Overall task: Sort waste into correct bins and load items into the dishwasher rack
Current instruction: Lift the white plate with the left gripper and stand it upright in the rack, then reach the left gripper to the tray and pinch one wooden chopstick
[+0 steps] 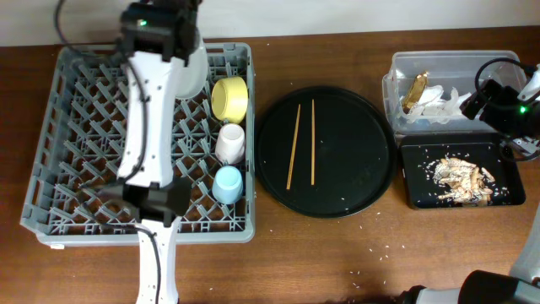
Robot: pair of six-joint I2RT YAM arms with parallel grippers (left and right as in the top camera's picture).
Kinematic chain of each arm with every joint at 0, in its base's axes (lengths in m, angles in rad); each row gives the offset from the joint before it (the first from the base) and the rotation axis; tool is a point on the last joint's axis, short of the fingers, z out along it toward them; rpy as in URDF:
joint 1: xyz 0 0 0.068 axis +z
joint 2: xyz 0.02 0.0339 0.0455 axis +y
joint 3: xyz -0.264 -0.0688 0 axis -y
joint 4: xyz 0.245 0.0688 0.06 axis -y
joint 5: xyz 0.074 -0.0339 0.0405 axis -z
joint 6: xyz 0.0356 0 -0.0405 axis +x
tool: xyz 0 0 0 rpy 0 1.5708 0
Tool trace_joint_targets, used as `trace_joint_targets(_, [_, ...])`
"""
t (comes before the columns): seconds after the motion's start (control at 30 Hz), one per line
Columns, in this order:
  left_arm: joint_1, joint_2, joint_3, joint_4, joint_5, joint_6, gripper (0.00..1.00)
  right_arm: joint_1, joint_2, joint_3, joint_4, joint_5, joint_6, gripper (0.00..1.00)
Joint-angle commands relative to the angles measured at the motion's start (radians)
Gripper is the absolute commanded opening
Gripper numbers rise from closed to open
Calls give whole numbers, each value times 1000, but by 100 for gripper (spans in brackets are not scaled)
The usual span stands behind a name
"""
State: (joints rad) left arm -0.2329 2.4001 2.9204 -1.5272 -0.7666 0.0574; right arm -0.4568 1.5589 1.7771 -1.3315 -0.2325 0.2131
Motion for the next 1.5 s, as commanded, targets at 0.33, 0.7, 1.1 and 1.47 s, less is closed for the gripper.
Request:
trace_joint_targets(0.33, [-11,37,-247,201,-146,-23,0,-2,3,-5,0,9,4,98])
trace_joint_targets(0.7, [-46,39,-364,244,-44,-23,47,-2,3,-5,0,9,4,98])
trace_joint_targets(1.1, [-69,13,-119,156,377,-23,74,-2,3,-5,0,9,4,99])
trace_joint_targets(1.47, [-214,26,-23,-24,941,-57,67,-2,3,-5,0,9,4,98])
